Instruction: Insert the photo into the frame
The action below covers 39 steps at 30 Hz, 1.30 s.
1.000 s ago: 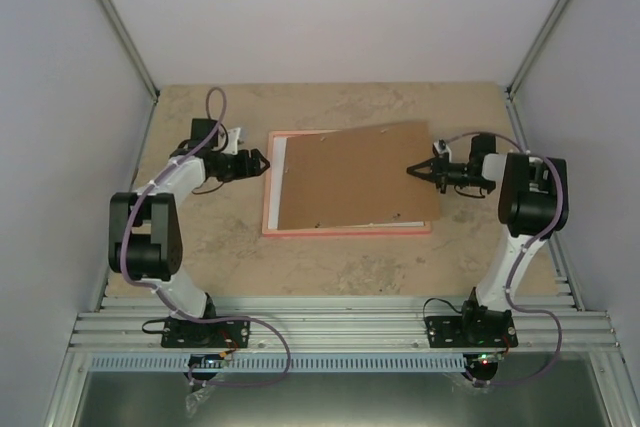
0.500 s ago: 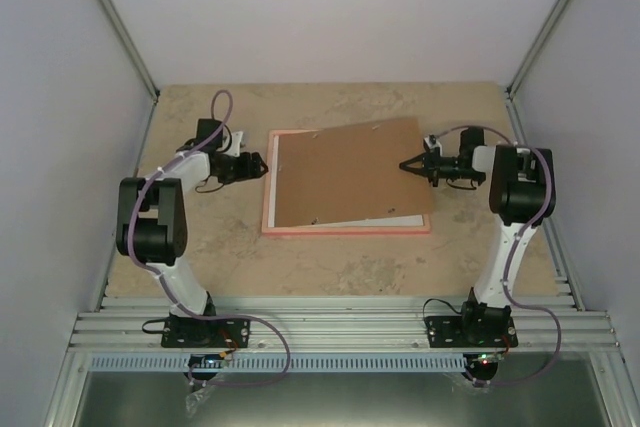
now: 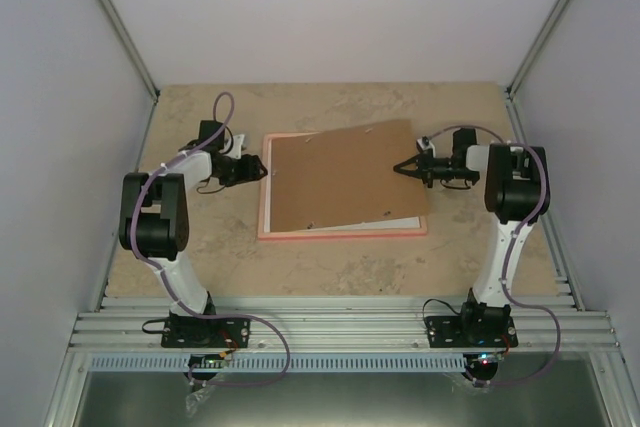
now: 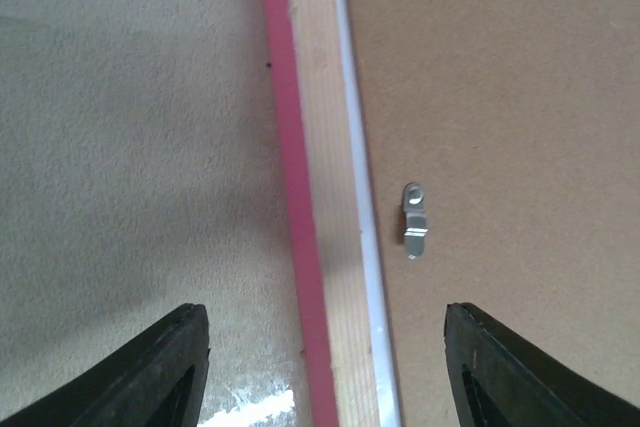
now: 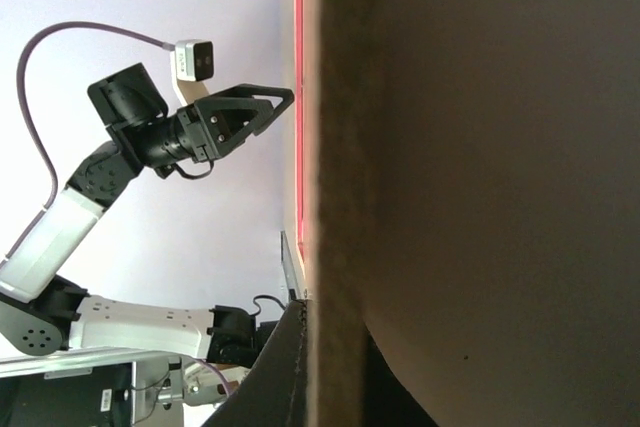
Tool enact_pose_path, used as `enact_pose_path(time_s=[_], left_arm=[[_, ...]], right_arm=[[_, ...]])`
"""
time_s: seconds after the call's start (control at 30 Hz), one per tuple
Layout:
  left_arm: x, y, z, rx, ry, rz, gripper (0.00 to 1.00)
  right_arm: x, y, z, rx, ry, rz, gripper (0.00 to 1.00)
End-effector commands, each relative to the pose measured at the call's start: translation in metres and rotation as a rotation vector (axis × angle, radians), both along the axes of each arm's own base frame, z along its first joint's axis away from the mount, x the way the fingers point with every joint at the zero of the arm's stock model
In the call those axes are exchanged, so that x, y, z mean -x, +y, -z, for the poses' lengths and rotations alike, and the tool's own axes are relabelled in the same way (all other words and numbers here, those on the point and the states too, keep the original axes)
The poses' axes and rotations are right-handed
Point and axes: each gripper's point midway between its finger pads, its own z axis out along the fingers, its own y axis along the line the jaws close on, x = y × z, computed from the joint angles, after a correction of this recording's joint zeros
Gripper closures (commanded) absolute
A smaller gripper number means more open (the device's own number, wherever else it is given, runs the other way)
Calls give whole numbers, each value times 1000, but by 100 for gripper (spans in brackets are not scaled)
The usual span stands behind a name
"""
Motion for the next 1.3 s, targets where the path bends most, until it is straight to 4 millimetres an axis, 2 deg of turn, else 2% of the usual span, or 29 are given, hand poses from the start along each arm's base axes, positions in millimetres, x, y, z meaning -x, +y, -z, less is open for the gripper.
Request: enact_pose_path(time_s=[0.0, 0.13, 0.3, 0.33, 0.37, 0.4, 0.6, 0.67, 0.77, 0.83, 1.1, 1.17, 1.27], left_arm=[[5, -6, 6, 28, 20, 14, 36], [12, -11, 12, 45, 45, 23, 46], [20, -29, 12, 156, 68, 39, 53], [22, -32, 12, 166, 74, 42, 54], [24, -35, 13, 175, 80, 47, 54], [26, -38, 14, 187, 85, 49, 55], [28, -45, 12, 226, 96, 39, 53], [26, -43, 13, 208, 95, 32, 50], [22, -36, 14, 174, 87, 16, 44], [19, -30, 13, 159, 81, 5, 40], [11, -17, 7, 134, 56, -27, 35], [9, -16, 6, 134, 48, -29, 34], [7, -14, 3, 130, 38, -35, 34]], right_arm=[[-3, 10, 3, 47, -41, -15, 97], [-2, 13, 6, 67, -30, -11, 96], [-2, 14, 12, 94, -17, 2, 94], [-3, 14, 13, 92, -13, 6, 94], [2, 26, 13, 91, -12, -18, 94], [2, 28, 14, 95, -12, -22, 94], [-2, 32, 18, 144, -20, -16, 90], [-2, 31, 20, 177, -11, -16, 83], [-4, 27, 20, 241, -28, -17, 65], [-6, 24, 14, 281, -60, -18, 53], [-15, 13, -10, 437, -143, -2, 25], [-15, 9, -16, 483, -162, 5, 13], [-14, 3, -21, 537, -193, 14, 10]])
